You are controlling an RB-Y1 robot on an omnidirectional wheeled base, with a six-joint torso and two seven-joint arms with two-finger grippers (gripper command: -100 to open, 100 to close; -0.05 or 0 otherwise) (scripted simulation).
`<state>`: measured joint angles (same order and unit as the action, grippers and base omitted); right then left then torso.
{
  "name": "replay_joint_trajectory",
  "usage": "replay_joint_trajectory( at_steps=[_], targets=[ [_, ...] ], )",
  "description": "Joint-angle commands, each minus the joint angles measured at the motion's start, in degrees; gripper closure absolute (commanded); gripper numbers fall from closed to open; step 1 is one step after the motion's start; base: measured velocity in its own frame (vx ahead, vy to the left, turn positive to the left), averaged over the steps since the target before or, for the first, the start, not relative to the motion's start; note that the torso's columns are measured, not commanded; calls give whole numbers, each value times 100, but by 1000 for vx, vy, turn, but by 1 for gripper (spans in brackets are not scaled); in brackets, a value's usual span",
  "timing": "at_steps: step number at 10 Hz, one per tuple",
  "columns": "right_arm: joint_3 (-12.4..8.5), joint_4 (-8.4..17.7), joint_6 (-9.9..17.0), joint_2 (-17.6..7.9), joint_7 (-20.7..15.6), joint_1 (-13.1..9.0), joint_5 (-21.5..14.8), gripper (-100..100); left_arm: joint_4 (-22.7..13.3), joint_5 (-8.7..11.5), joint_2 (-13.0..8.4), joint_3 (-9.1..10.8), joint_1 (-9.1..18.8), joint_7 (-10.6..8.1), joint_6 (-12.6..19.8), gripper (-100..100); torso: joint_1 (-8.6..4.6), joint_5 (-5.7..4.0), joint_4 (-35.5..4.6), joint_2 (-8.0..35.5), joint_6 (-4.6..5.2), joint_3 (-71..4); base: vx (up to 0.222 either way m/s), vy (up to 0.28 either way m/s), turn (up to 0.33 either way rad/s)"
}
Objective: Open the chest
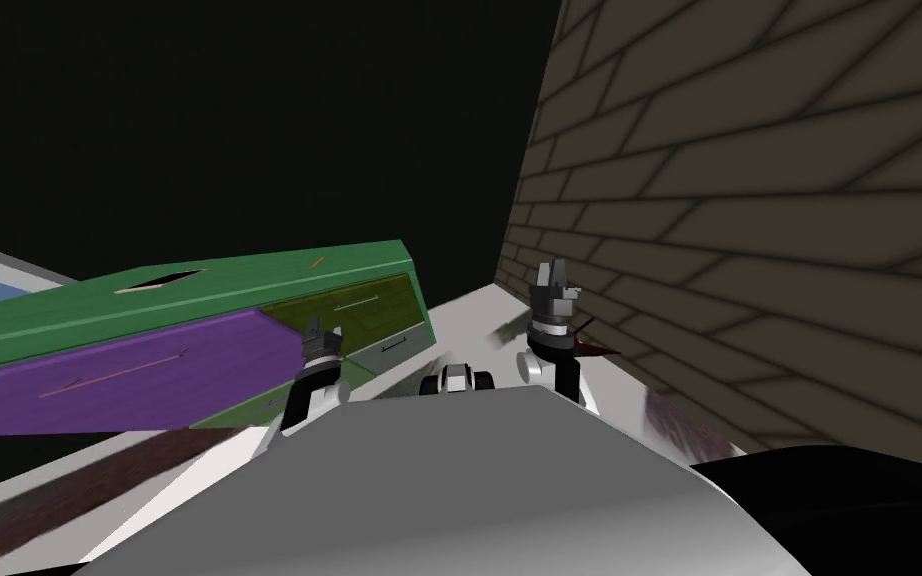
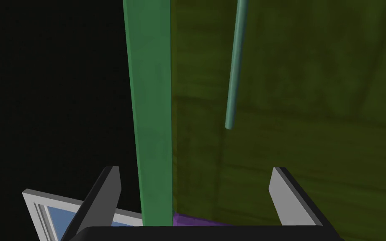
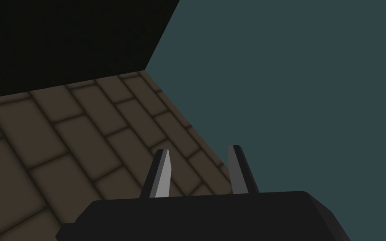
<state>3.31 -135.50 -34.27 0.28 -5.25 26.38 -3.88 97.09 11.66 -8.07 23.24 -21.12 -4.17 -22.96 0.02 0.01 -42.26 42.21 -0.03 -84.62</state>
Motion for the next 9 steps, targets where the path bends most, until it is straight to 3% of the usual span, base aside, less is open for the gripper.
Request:
replay_joint_trajectory(
  at_steps=[1,5,6,7,8,9],
  targets=[
    [0,0,0,0,0,0,0,0,-273,139,-78,200,-4,17,0,-100,-5,-2,-3,10,1,5,80,31,-143],
    [0,0,0,0,0,-1,0,0,-624,302,-124,446,62,45,32,-100,-3,-1,-4,12,3,8,55,33,-150],
    [0,0,0,0,0,-1,0,0,-517,268,-94,389,7,42,19,-100,-4,-1,-2,7,3,5,25,17,-34],
    [0,0,0,1,0,0,0,0,-379,322,-156,459,-16,14,187,-100,-8,-2,-3,13,1,7,60,27,-5],
    [0,0,0,0,0,0,0,0,-428,299,-123,429,-18,30,99,-100,-2,-2,-2,1,3,2,38,18,-5],
    [0,0,0,1,0,0,0,0,-414,303,-128,434,-20,25,124,100,-4,0,-2,8,3,5,6,3,1]
  ],
)
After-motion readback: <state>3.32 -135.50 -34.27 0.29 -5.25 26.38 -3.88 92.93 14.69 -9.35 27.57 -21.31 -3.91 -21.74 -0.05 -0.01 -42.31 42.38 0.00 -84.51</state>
